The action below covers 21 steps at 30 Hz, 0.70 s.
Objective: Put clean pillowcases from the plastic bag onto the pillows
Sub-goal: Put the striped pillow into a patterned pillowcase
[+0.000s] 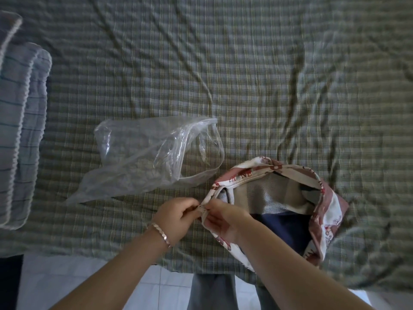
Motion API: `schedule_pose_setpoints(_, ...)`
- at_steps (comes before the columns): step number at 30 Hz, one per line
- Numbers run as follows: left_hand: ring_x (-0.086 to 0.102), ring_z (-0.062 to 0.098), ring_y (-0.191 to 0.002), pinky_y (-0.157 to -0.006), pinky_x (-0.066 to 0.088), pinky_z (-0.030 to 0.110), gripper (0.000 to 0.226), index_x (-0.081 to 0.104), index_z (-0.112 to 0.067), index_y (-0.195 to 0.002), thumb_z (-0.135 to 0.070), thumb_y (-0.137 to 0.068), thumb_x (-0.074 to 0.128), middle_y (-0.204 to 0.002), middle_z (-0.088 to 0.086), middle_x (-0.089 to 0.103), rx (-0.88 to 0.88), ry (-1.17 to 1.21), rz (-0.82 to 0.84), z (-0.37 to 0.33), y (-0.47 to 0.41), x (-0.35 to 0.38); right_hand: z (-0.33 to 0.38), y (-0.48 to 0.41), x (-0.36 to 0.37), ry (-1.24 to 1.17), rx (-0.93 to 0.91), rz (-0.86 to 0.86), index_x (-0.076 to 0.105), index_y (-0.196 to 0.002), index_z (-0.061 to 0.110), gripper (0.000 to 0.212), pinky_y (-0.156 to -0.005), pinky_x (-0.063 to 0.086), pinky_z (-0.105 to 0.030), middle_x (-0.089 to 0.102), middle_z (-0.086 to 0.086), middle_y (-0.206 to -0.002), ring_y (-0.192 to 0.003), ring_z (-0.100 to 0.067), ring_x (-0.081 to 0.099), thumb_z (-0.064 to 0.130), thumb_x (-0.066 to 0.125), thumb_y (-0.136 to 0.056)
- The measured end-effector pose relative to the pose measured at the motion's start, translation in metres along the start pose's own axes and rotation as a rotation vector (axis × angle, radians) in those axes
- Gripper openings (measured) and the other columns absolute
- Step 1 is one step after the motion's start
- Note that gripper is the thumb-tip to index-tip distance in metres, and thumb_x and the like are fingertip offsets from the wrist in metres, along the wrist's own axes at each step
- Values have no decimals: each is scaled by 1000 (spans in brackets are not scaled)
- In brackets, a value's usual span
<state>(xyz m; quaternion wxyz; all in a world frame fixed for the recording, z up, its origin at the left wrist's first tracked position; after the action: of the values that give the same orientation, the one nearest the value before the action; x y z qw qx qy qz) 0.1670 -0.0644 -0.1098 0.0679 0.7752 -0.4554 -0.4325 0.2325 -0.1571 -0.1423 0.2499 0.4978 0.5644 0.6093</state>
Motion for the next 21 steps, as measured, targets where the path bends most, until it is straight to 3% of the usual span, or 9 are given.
schedule_pose_setpoints(3,56,0,-72,-65,46,16,12,64,-22,-91,-32,-87,59,-78,-16,59,-14,72,69,-7,0,5,12,1,-8,184,-136,-17,53,-80,0,10,-49,51,-27,58,-15,-64,-47,-21,57,-5,62,-83)
schedule_pose_setpoints(5,55,-3,-82,-71,48,16,29,64,-25,-91,-51,-78,55,-87,-20,55,79,59,86,-14,-1,0,31,10,-6,567,-302,-34,50,-82,6,22,-60,48,-30,58,-13,-68,-63,-24,56,0,71,-76)
schedule_pose_setpoints(8,56,-2,-75,-65,51,18,41,69,-21,-82,-55,-74,48,-83,-20,57,234,-45,53,-21,-5,-11,56,25,15,1059,-506,-84,45,-76,17,32,-59,42,-22,58,-2,-72,-65,-15,51,5,74,-69)
schedule_pose_setpoints(10,56,3,-64,-53,51,19,34,67,-17,-70,-45,-76,48,-73,-11,60,380,-187,-29,-33,-6,-12,63,27,25,1185,-549,-127,46,-79,18,29,-57,42,-22,57,2,-71,-63,-12,49,6,69,-67)
schedule_pose_setpoints(13,54,6,-56,-43,47,19,29,64,-14,-59,-34,-74,49,-62,-6,59,502,-311,-59,-36,-6,-11,54,13,18,1097,-450,-178,53,-88,12,26,-61,46,-25,57,-1,-73,-66,-14,51,6,68,-67)
schedule_pose_setpoints(17,47,4,-62,-43,43,15,24,62,-15,-57,-26,-74,49,-61,-7,57,624,-363,27,-16,0,-12,24,-8,-30,527,-207,-179,63,-88,0,14,-56,51,-28,65,-11,-69,-60,-20,62,2,70,-76)
schedule_pose_setpoints(19,44,1,-65,-48,44,13,21,61,-17,-61,-26,-75,49,-64,-9,57,559,-298,54,5,4,-14,20,-13,-52,511,-209,-221,63,-78,3,4,-58,52,-30,65,-14,-69,-60,-23,61,1,67,-79)
schedule_pose_setpoints(21,44,0,-66,-52,46,17,14,58,-22,-66,-28,-75,51,-66,-12,54,397,-212,40,31,3,-17,27,-12,-66,692,-252,-327,60,-71,8,12,-60,50,-29,64,-8,-66,-60,-20,59,8,70,-77)
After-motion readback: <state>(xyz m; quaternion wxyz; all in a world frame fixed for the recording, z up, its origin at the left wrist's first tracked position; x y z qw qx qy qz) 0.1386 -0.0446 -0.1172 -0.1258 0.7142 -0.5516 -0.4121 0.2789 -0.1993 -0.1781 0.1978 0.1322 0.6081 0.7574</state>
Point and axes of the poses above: each hand's wrist, its own y-axis away from the middle knuckle, its own x-axis out of the palm, z = x × y, the point moved 7 cm from there along -y, towards the middle knuckle
